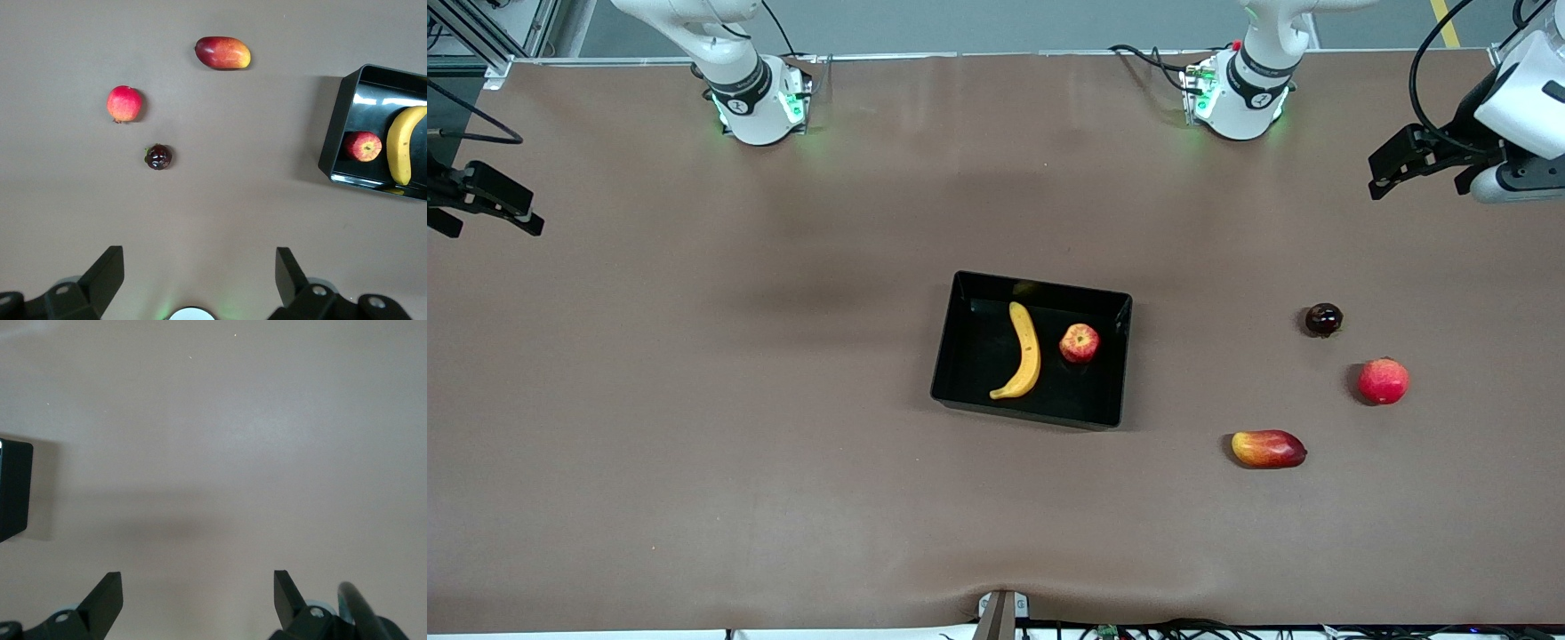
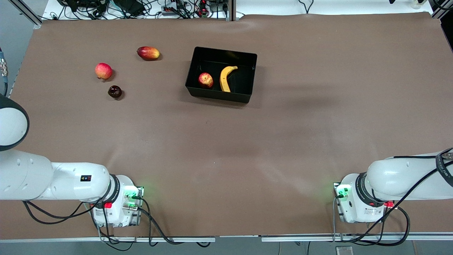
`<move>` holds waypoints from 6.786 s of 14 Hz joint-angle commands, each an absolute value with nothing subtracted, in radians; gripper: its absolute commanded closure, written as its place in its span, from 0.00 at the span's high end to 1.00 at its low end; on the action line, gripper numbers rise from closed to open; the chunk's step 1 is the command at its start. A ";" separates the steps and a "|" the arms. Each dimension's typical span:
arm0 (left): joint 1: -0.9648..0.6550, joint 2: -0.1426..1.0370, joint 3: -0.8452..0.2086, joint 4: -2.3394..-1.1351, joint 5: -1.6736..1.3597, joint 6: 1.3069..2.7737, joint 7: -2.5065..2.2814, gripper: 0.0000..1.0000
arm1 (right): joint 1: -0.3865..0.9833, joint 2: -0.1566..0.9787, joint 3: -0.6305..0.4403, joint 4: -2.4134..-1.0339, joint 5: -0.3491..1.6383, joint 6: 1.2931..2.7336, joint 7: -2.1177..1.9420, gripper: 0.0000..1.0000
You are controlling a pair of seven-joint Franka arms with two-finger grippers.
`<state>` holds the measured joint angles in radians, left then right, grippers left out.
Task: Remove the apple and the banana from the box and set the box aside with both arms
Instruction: 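Reach the left gripper over the red apple in the black tray, then lower the left gripper and grasp the red apple in the tray, then lift the apple out and lower it beside the other red apple, then open the left gripper and move it back over the tray, then lower the left gripper and grasp the yellow banana in the tray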
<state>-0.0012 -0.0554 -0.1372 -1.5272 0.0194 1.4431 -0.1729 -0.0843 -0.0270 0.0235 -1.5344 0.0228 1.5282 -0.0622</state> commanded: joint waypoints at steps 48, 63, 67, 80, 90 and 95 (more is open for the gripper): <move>0.013 0.477 -0.232 -1.730 0.368 2.012 -0.727 0.00 | -0.101 0.071 0.026 -1.503 0.029 1.513 -0.044 1.00; 0.229 0.554 -0.276 -1.769 0.479 2.237 -0.699 1.00 | -0.103 0.072 0.026 -1.503 0.034 1.511 -0.044 1.00; 0.224 0.444 -0.434 -1.726 0.393 2.041 -0.713 1.00 | -0.103 0.071 0.026 -1.503 0.028 1.513 -0.046 1.00; -0.263 0.793 -0.537 -1.413 0.440 2.167 -0.810 1.00 | -0.130 0.222 0.025 -1.508 -0.031 1.623 -0.040 1.00; -0.436 0.919 -0.362 -1.414 0.442 2.362 -0.752 0.00 | -0.228 0.341 0.026 -1.529 -0.012 1.769 -0.044 1.00; -0.410 0.829 -0.362 -1.413 0.445 2.320 -0.715 0.00 | -0.229 0.357 0.028 -1.563 0.066 1.781 -0.046 1.00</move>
<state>-0.4262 0.8911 -0.3620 -1.4051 0.4248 2.3556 -0.7257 -0.2088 0.3525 0.0095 -1.5552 0.0095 1.7754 -0.0481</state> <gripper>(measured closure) 0.643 0.000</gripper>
